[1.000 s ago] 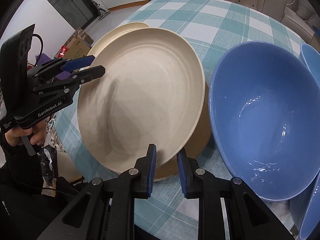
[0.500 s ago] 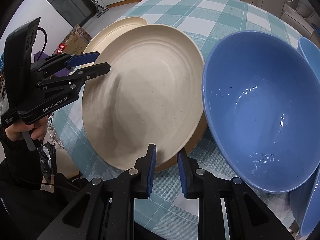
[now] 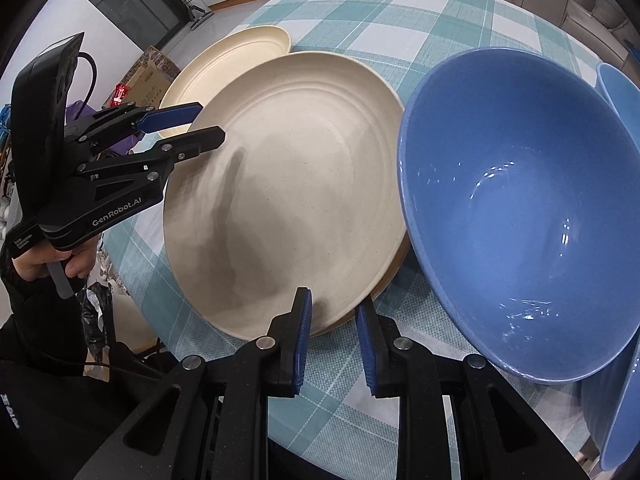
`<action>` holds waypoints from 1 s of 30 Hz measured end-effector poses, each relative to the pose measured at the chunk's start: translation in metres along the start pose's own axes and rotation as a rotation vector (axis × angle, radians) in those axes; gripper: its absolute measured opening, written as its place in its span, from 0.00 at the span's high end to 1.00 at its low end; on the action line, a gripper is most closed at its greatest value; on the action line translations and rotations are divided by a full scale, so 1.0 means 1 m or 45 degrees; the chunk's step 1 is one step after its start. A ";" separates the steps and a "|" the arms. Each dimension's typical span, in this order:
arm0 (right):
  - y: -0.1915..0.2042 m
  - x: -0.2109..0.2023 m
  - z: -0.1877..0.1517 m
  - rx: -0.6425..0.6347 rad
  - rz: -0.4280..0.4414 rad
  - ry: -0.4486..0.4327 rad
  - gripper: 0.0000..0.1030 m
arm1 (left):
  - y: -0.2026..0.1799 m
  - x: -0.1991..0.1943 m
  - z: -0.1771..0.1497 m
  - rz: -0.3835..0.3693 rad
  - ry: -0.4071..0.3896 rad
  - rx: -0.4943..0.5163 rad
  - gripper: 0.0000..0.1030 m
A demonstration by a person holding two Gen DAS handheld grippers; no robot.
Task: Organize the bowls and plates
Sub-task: 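Lower the held beige plates onto the table with both grippers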
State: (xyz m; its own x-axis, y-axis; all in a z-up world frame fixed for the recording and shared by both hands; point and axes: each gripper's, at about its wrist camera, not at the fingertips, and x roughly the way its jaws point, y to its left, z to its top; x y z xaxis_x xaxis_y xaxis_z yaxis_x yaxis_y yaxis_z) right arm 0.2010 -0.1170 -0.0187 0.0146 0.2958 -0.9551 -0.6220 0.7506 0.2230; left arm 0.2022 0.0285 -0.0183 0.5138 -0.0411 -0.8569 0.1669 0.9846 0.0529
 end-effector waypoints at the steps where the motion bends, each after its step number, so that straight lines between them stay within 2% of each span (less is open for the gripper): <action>1: 0.000 0.000 0.000 -0.003 -0.003 0.002 0.77 | 0.000 0.001 0.000 0.000 0.001 0.002 0.64; 15: 0.005 0.004 0.004 -0.035 -0.047 0.062 0.76 | -0.002 0.005 -0.003 -0.012 0.023 0.024 0.63; 19: 0.007 0.006 0.005 -0.050 -0.062 0.085 0.75 | -0.003 0.007 -0.005 -0.019 0.030 0.022 0.61; 25: 0.006 0.011 0.008 -0.075 -0.077 0.142 0.68 | -0.006 0.008 -0.005 -0.050 0.037 0.032 0.60; 27: 0.006 0.013 0.009 -0.085 -0.096 0.155 0.68 | -0.007 0.006 -0.005 -0.059 0.030 0.035 0.56; 28: 0.006 0.014 0.010 -0.091 -0.102 0.156 0.67 | -0.008 0.006 -0.005 -0.052 0.025 0.038 0.49; 30: 0.006 0.015 0.010 -0.097 -0.104 0.158 0.64 | -0.008 0.006 -0.005 -0.050 0.023 0.041 0.48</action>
State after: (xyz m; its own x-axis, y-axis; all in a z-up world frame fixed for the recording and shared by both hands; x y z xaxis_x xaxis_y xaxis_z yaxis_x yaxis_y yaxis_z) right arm 0.2054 -0.1014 -0.0300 -0.0261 0.1570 -0.9873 -0.6805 0.7207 0.1326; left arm 0.1993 0.0217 -0.0262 0.4907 -0.0764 -0.8679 0.2140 0.9762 0.0350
